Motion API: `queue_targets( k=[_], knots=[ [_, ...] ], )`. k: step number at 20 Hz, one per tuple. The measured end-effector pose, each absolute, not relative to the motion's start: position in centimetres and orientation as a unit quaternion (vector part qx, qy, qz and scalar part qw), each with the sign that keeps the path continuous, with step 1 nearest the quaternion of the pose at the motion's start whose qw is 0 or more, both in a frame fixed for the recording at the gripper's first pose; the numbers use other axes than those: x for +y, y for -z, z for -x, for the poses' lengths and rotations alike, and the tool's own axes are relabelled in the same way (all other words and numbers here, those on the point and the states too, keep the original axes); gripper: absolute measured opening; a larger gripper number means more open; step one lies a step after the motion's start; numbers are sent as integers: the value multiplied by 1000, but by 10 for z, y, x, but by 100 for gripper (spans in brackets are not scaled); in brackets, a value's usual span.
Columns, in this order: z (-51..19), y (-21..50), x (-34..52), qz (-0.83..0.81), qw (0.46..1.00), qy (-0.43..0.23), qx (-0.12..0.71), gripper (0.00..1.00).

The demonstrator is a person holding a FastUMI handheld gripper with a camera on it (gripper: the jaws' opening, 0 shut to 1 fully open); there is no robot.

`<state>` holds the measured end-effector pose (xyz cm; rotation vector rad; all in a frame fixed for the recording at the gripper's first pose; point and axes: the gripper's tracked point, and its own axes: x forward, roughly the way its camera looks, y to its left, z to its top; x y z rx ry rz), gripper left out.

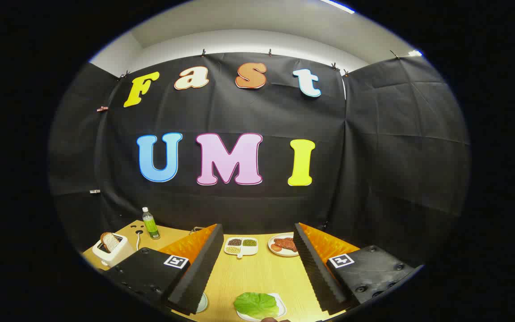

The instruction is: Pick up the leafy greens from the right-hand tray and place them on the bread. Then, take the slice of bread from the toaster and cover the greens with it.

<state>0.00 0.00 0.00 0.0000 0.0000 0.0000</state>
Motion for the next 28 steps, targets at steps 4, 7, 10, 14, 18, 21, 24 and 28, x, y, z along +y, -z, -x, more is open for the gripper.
queue_targets(
  k=[4, 7, 10, 14, 18, 21, 24, 28],
  knots=[
    [2, 5, -5, -10, 1000, 3, 11, 98],
    [6, 4, -7, -9, 1000, 3, 10, 97],
    [9, 6, -10, -2, 1000, 1, 10, 97],
    [10, 7, -8, 9, 1000, -3, 12, 97],
    [8, 20, -4, 8, 1000, -11, 26, 98],
    [5, 30, -4, 4, 999, -12, 36, 98],
    [-2, 50, -1, 3, 998, -16, 59, 98],
    [-11, 83, 1, 11, 995, -21, 95, 98]
  ],
)
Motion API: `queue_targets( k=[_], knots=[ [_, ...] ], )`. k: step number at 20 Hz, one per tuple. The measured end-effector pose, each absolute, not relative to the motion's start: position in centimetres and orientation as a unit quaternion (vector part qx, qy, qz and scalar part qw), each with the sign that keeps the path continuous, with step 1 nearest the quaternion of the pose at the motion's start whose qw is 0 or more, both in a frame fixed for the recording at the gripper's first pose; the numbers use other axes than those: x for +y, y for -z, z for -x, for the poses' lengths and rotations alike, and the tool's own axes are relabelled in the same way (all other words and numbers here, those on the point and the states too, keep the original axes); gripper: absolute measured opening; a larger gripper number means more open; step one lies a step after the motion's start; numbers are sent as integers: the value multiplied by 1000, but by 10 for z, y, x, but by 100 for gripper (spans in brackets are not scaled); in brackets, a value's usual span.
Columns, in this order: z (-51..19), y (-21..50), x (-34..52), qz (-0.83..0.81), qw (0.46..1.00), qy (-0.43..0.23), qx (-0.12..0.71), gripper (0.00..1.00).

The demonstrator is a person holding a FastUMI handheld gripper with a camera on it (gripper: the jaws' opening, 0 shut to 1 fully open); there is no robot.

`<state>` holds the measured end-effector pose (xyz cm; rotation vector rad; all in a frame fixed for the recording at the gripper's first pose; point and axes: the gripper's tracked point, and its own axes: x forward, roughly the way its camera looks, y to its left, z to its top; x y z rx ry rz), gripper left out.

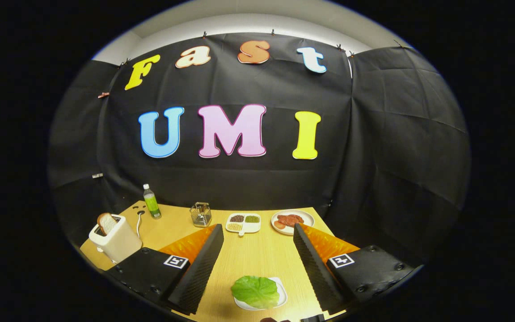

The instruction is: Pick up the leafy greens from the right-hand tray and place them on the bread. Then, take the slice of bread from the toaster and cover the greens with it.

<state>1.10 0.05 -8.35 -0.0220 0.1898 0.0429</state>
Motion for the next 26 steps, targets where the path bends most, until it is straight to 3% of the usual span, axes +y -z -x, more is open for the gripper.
queue_targets(
  k=[13, 21, 26],
  knots=[
    [-29, 241, -1, 22, 964, -51, 259, 98],
    [-22, 360, -4, 51, 917, -86, 386, 98],
    [-26, 394, -9, 46, 899, -82, 427, 98]
  ],
)
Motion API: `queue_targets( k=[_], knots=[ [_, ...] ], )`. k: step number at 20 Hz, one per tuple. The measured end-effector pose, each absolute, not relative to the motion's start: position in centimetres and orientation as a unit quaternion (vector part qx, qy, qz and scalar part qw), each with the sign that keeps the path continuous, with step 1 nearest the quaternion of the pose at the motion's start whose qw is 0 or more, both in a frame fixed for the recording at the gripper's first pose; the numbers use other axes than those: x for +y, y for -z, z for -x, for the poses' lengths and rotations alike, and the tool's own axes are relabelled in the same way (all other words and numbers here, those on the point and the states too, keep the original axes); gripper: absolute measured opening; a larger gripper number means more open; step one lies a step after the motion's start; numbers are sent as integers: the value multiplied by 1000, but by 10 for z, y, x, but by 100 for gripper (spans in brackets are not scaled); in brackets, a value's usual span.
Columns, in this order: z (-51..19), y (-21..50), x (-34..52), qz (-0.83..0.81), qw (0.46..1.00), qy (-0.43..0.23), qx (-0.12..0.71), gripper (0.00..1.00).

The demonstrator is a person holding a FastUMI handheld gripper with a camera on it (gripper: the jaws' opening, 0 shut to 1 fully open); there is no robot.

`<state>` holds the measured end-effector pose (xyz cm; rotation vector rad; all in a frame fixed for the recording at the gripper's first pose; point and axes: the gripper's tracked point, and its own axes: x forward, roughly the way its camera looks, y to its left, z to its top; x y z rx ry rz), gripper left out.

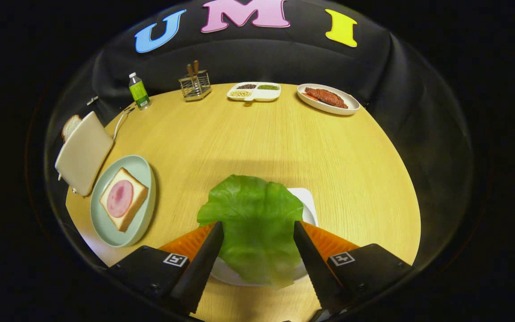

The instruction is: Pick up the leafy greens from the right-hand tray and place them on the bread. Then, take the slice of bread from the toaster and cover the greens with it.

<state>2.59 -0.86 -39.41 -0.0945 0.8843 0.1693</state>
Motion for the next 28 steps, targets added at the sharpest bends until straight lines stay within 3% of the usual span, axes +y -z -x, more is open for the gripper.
queue_targets(
  k=[2, 5, 12, 13, 14, 15, 17, 19, 22, 28],
  knots=[
    [-30, 399, -7, 41, 897, -88, 431, 97],
    [-31, 404, -7, 54, 895, -91, 433, 84],
    [-31, 405, -10, 51, 894, -86, 437, 80],
    [-31, 404, -12, 50, 894, -83, 438, 66],
    [-32, 405, -13, 49, 894, -81, 438, 60],
    [-31, 406, -12, 48, 893, -81, 439, 42],
    [-31, 406, -15, 55, 891, -82, 444, 39],
    [-34, 406, -14, 46, 890, -76, 446, 11],
    [-33, 407, -14, 43, 883, -83, 460, 6],
    [-36, 361, -9, 26, 895, -82, 438, 5]
  ],
)
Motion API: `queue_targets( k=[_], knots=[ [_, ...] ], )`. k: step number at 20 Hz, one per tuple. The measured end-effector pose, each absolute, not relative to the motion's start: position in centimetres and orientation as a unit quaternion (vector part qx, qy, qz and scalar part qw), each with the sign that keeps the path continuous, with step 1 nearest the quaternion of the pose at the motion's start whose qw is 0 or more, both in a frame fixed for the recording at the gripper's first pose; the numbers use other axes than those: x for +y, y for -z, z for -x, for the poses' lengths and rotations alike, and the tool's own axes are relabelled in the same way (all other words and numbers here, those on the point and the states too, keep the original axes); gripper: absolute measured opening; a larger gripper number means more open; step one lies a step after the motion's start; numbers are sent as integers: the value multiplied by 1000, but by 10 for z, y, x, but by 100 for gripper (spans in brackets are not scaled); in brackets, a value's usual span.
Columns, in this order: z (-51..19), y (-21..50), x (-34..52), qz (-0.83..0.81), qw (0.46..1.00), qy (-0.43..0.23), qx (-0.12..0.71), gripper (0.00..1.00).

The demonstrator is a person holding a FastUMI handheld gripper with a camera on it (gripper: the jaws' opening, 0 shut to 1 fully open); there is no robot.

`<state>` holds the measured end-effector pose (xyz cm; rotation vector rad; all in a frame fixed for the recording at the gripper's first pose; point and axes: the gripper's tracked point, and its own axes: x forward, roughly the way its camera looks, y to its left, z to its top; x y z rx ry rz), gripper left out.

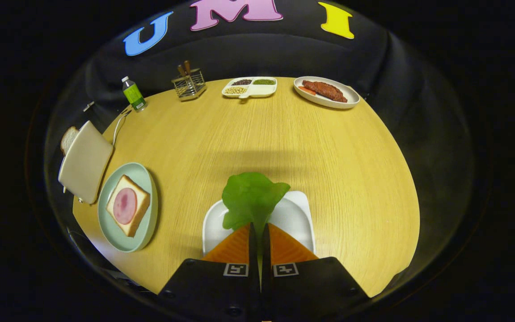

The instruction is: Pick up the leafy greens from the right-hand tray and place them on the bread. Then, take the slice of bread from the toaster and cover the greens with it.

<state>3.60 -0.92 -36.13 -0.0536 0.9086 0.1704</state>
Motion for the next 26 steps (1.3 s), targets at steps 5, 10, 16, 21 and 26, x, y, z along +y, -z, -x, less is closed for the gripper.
queue_targets(
  k=[5, 10, 16, 21, 26],
  knots=[
    [-42, 293, 12, 35, 916, -97, 389, 5],
    [-39, 251, 64, 18, 924, -120, 362, 5],
    [-27, 240, 152, 11, 914, -187, 361, 5],
    [-12, 256, 212, 11, 892, -241, 382, 6],
    [2, 286, 243, 44, 869, -274, 411, 6]
  ],
)
